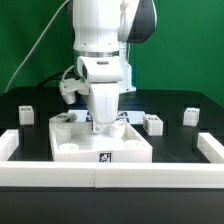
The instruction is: Assemble one leg
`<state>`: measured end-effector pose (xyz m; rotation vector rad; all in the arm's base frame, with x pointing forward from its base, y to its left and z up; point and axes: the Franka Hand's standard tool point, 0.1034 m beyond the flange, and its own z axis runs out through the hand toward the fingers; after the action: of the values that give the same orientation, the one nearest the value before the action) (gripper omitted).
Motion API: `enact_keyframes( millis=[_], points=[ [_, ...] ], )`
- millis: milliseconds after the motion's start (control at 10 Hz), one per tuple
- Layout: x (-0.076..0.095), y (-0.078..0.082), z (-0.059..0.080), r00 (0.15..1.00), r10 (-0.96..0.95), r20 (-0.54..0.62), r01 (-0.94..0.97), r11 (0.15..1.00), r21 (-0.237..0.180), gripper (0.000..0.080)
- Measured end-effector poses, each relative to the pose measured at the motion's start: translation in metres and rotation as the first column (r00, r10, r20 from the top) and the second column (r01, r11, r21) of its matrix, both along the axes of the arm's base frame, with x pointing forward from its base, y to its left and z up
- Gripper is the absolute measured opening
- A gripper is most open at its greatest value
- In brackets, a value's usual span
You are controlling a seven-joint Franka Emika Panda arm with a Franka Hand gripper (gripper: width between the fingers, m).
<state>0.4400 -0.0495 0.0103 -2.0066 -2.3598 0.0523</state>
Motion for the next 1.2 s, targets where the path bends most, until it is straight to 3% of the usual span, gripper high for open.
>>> enact_keyframes(
  millis=[400, 800, 1000, 1200],
  points=[
    [0.011, 0.053, -0.001, 0.983, -0.185, 0.011, 0.185, 0.983, 0.014, 0.0062],
    [0.035, 0.103, 0.001, 0.979, -0.202, 0.039, 0.201, 0.979, 0.037, 0.0062],
    [0.041, 0.121, 0.005, 0.986, -0.163, 0.036, 0.162, 0.986, 0.036, 0.0062],
    [0.045, 0.130, 0.006, 0.991, -0.130, 0.037, 0.129, 0.991, 0.042, 0.0062]
  ],
)
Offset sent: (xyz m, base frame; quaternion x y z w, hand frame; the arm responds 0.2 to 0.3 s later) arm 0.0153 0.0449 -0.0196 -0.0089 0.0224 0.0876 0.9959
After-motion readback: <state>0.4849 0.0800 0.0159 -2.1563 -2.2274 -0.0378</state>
